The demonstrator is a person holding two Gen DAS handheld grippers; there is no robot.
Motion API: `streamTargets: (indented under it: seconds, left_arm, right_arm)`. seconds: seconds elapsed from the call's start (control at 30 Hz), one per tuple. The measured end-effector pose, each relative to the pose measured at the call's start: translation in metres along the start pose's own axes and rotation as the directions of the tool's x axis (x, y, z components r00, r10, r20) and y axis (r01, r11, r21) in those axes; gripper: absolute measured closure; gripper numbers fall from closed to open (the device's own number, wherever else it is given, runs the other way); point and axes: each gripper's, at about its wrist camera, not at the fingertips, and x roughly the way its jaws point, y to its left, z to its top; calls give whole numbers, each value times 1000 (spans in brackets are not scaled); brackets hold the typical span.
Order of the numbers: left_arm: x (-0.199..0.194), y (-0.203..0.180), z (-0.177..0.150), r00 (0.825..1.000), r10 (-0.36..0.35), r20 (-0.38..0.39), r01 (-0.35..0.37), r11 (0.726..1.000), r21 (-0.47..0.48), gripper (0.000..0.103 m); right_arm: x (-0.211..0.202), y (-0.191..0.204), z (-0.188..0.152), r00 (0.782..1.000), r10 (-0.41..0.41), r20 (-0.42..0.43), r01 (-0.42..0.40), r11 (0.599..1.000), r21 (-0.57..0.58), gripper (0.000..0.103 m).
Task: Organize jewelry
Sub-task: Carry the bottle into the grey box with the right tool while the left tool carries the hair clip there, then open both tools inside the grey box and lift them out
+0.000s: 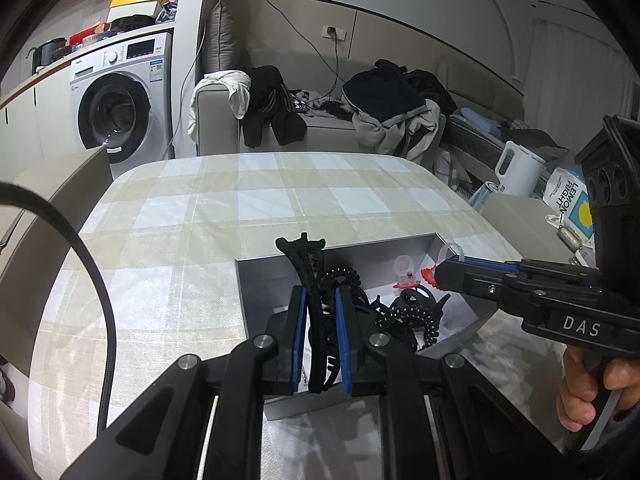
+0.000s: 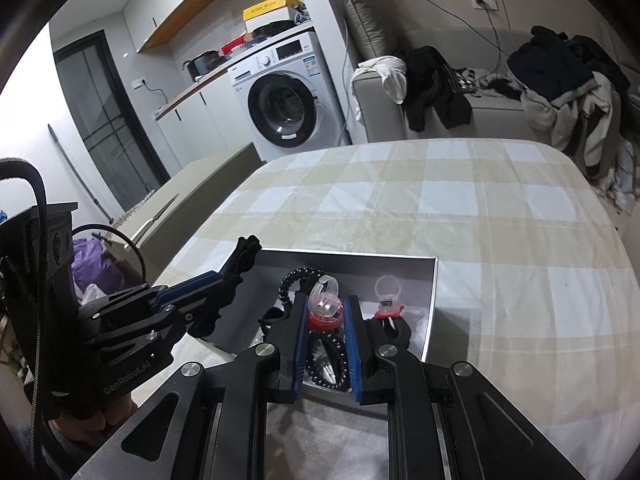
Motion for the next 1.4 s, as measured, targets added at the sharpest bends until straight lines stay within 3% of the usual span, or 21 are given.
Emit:
streamTargets:
  seconds: [0.8, 1.03, 1.23, 1.4]
  left_arm:
    - [12, -1, 1, 1000, 4, -21, -4, 1000, 14, 94]
    - [12, -2, 1, 1000, 0, -23, 1, 1000, 10, 94]
    - [12, -5, 0, 1000, -13, -22, 13, 1000, 19, 94]
    - [12, -6, 0, 1000, -15, -27, 16, 1000, 25, 94]
  right_arm:
    - [20, -5, 3, 998, -63, -25, 62, 998, -9, 87]
    - [23, -5, 2, 998, -49, -43, 48, 999, -12, 86]
    - [12, -8, 2, 999, -47, -8, 47, 999, 6, 83]
    - [-4, -17, -2, 998, -55, 18, 54, 998, 41, 74]
